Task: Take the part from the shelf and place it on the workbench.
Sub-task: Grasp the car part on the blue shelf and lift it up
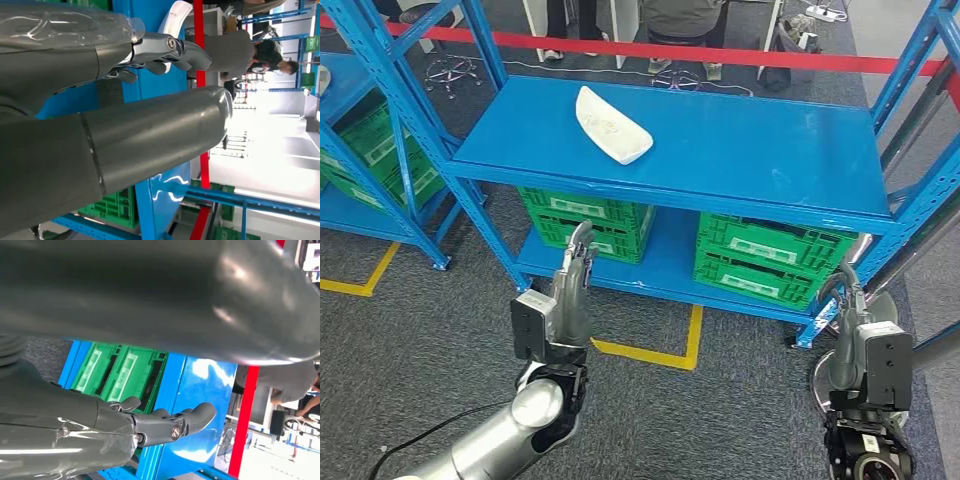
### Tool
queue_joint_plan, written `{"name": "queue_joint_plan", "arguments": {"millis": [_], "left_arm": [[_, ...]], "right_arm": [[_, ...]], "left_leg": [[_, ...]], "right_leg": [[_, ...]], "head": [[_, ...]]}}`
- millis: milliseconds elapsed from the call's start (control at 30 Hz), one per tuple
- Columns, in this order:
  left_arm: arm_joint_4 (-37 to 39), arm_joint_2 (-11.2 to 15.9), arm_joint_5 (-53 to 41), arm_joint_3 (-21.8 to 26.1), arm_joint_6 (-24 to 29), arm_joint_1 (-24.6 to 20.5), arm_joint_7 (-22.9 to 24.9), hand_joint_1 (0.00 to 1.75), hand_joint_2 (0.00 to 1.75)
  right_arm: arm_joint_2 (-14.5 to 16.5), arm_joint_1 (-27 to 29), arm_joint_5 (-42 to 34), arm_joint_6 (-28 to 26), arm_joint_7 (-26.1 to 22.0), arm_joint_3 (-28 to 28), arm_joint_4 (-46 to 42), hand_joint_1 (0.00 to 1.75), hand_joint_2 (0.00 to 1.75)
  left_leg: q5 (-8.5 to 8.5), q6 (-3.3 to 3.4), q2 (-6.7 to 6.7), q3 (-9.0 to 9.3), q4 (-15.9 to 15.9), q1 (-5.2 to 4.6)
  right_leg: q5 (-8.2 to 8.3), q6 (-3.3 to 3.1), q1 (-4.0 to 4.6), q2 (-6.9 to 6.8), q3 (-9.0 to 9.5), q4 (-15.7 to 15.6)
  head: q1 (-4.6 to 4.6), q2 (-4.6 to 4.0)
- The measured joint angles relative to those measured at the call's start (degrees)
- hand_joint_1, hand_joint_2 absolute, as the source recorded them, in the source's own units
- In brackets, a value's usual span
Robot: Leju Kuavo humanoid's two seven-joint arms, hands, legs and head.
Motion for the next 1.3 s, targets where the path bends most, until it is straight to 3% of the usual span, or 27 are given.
{"name": "queue_joint_plan", "arguments": {"millis": [300, 467, 533, 600, 667, 700, 767, 800, 867, 933, 1000, 1067, 1133, 1167, 1200, 1233, 1300], "left_arm": [[0.1, 0.09, 0.1, 0.0, 0.23, -0.22, 0.0, 0.0, 0.0], [0.16, 0.31, -0.13, -0.01, 0.62, -0.61, -0.01, 0.0, 0.0], [0.17, 0.33, -0.19, 0.0, 0.65, -0.75, -0.01, 0.0, 0.0], [0.2, 0.34, -0.21, -0.01, 0.77, -0.74, -0.02, 0.0, 0.0], [0.27, 0.34, -0.22, -0.02, 0.93, -0.6, -0.01, 0.0, 0.0], [0.31, 0.36, -0.22, -0.02, 0.99, -0.54, -0.01, 0.0, 0.0], [0.36, 0.39, -0.2, -0.02, 1.03, -0.44, 0.0, 0.0, 0.0], [0.38, 0.43, -0.15, -0.02, 1.04, -0.47, -0.01, 0.0, 0.0], [0.4, 0.47, 0.04, -0.05, 1.07, -0.59, -0.08, 0.0, 0.0], [0.42, 0.5, 0.28, -0.08, 1.11, -0.66, -0.2, 0.0, 0.0], [0.42, 0.58, 0.41, -0.09, 1.14, -0.76, -0.31, 0.0, 0.0], [0.43, 0.64, 0.46, -0.09, 1.15, -0.94, -0.43, 0.0, 0.0], [0.45, 0.65, 0.59, -0.09, 1.15, -0.98, -0.56, 0.0, 0.0], [0.47, 0.66, 0.69, -0.09, 1.17, -0.94, -0.61, 0.0, 0.0], [0.49, 0.69, 0.78, -0.09, 1.2, -0.91, -0.66, 0.0, 0.0], [0.5, 0.72, 0.83, -0.09, 1.26, -0.91, -0.69, 0.0, 0.0], [0.5, 0.78, 0.86, -0.09, 1.47, -1.01, -0.74, 0.0, 0.0]], "right_arm": [[0.0, -0.17, -0.29, -0.13, -0.01, 0.04, 0.0, 0.0, 0.0], [0.0, -0.8, -0.59, -0.05, -0.04, 0.14, 0.01, 0.0, 0.0], [0.0, -1.09, -0.71, 0.01, -0.1, 0.18, 0.03, 0.0, 0.0], [-0.01, -1.25, -0.87, 0.06, -0.13, 0.25, 0.09, 0.0, 0.0], [-0.02, -1.24, -1.01, 0.1, -0.13, 0.36, 0.2, 0.0, 0.0], [-0.02, -1.23, -1.04, 0.11, -0.14, 0.41, 0.26, 0.0, 0.0], [-0.02, -1.3, -1.18, 0.09, -0.22, 0.42, 0.36, 0.0, 0.0], [-0.02, -1.39, -1.31, 0.04, -0.29, 0.46, 0.43, 0.0, 0.0], [-0.01, -1.52, -1.64, -0.09, -0.52, 0.59, 0.55, 0.0, 0.0], [-0.02, -1.51, -1.85, -0.23, -0.68, 0.71, 0.61, 0.0, 0.0], [-0.03, -1.54, -1.87, -0.37, -0.76, 0.73, 0.61, 0.0, 0.0], [-0.03, -1.67, -1.87, -0.42, -0.81, 0.74, 0.6, 0.0, 0.0], [-0.04, -1.71, -1.87, -0.47, -0.8, 0.78, 0.61, 0.0, 0.0], [-0.04, -1.7, -1.86, -0.56, -0.77, 0.8, 0.61, 0.0, 0.0], [-0.04, -1.7, -1.77, -0.66, -0.7, 0.82, 0.61, 0.0, 0.0], [-0.04, -1.7, -1.57, -0.76, -0.6, 0.83, 0.61, 0.0, 0.0], [-0.04, -1.75, -0.87, -0.97, -0.34, 0.84, 0.61, 0.0, 0.0]], "left_leg": [[-0.01, 0.01, 0.0, -0.01, 0.01, 0.0], [0.22, 1.22, 0.11, 0.75, -1.14, 0.13], [0.68, 1.48, 0.33, 2.01, -2.81, 0.71], [0.6, 1.53, 0.47, 2.59, -3.2, 1.0], [0.23, 1.16, 0.42, 2.86, -3.05, 1.31], [-0.05, 0.81, 0.35, 3.04, -2.87, 1.57], [-1.02, -0.22, 0.17, 3.4, -1.98, 2.24], [-1.61, -0.86, 0.07, 3.32, -1.24, 2.35], [-2.29, -1.91, -0.08, 2.74, -0.05, 2.24], [-2.26, -2.46, -0.15, 2.39, 0.13, 2.24], [-3.02, -2.72, 0.08, 1.84, 1.51, 2.42], [-5.63, -2.66, 0.35, -1.46, 7.76, 2.3], [-8.36, -2.37, 0.4, -6.96, 16.58, 1.95], [-8.52, -2.06, 0.39, -9.04, 19.24, 1.74], [-7.43, -1.55, 0.38, -9.97, 19.56, 1.44], [-5.25, -0.84, 0.36, -9.63, 17.41, 1.05], [-0.3, 1.13, 0.35, -6.52, 9.26, 0.05]], "right_leg": [[0.0, 0.0, -0.01, 0.0, 0.01, -0.01], [0.14, 0.72, -0.14, -0.07, 0.28, -0.58], [-1.44, 1.02, 0.01, -0.22, -0.96, 2.3], [-4.62, 1.5, -0.34, -0.32, -4.79, 9.84], [-5.74, 2.23, -0.94, -0.37, -8.17, 15.44], [-4.64, 2.63, -1.29, -0.42, -8.38, 15.13], [-0.34, 3.69, -2.06, -0.52, -5.75, 8.49], [1.0, 4.1, -2.27, -0.43, -4.05, 4.99], [1.34, 3.74, -2.36, -0.16, -2.56, 1.88], [0.84, 2.4, -2.14, 0.07, -2.85, 2.34], [0.67, 1.53, -2.01, 0.17, -2.64, 2.34], [0.45, 0.9, -1.86, 0.16, -2.2, 2.11], [0.16, 0.44, -1.44, 0.1, -1.95, 2.03], [-0.01, 0.2, -1.14, 0.11, -1.78, 2.03], [-0.22, -0.06, -0.8, 0.15, -1.5, 2.02], [-0.45, -0.27, -0.43, 0.21, -1.12, 2.0], [-0.99, -0.52, 0.15, 0.32, -0.29, 1.89]], "head": [[0.0, 0.0], [-0.19, 0.0], [0.02, 0.0], [0.36, 0.0], [0.45, 0.01], [0.46, 0.01], [0.52, 0.01], [0.86, 0.0], [1.07, 0.0], [0.55, 0.0], [-0.17, 0.0], [-0.88, 0.0], [-1.5, 0.0], [-1.74, 0.0], [-1.97, 0.01], [-2.2, 0.01], [-2.44, 0.01]]}}
